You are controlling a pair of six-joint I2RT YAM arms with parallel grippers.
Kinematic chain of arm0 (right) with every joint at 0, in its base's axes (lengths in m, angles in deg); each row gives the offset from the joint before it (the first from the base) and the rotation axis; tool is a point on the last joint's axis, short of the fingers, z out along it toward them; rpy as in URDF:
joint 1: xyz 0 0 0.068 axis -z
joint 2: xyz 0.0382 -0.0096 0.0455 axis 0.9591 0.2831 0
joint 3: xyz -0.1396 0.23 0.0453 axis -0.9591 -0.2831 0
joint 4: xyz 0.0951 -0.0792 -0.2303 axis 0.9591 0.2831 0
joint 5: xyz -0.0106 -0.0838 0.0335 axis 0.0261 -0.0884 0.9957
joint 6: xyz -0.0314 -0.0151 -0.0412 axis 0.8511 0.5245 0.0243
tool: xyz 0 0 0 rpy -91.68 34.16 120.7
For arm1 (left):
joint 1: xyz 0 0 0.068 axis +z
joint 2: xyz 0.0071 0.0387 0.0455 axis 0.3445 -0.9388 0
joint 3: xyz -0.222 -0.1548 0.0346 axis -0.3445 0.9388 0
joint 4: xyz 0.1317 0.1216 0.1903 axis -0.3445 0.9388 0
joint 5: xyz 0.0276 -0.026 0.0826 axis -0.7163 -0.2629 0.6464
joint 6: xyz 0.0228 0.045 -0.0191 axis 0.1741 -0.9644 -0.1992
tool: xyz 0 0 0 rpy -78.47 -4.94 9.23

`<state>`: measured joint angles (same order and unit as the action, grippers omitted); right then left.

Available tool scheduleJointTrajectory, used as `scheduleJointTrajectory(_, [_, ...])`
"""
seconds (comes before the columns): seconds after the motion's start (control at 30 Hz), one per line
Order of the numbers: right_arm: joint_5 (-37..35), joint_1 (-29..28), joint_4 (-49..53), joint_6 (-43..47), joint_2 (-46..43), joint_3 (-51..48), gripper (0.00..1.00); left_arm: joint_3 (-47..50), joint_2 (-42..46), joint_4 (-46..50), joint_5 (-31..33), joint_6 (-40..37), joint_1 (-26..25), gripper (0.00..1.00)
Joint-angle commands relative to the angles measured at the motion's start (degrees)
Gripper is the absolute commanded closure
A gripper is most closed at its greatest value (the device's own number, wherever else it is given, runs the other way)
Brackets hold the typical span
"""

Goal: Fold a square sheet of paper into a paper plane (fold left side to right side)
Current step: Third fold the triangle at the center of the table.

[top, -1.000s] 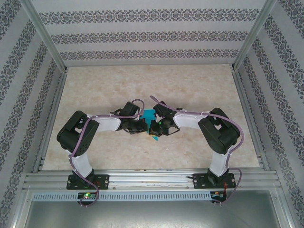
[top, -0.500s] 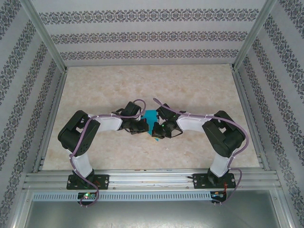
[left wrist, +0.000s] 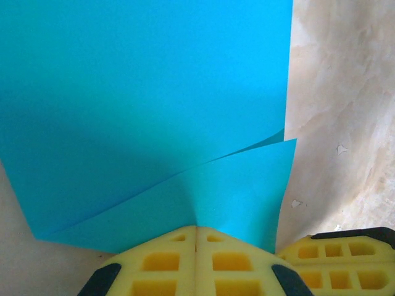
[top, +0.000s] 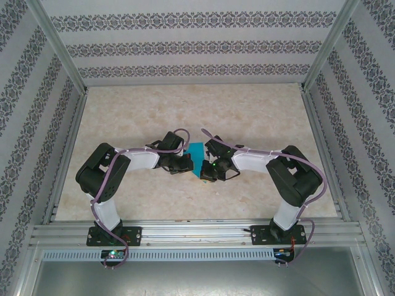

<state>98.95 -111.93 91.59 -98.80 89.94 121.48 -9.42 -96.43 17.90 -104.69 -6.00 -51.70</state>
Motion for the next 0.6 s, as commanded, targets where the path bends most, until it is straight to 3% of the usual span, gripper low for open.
scheduleJointTrajectory(0.0, [-2.69, 0.47, 9.00, 0.27, -0.68, -2.59, 1.00, 1.62, -3.95, 8.05, 7.42, -0.94, -0.25, 1.00])
scheduleJointTrajectory(0.37, [-1.78, 0.63, 9.70, 0.56, -3.24, -5.01, 1.00, 0.58, -4.49, 7.96, 6.63, -0.94, -0.29, 1.00])
scheduleJointTrajectory(0.57, [-0.30, 3.25, 9.21, 2.85, -8.93, -4.81, 1.00, -0.06, -4.32, 7.06, 4.86, 0.53, -1.54, 1.00])
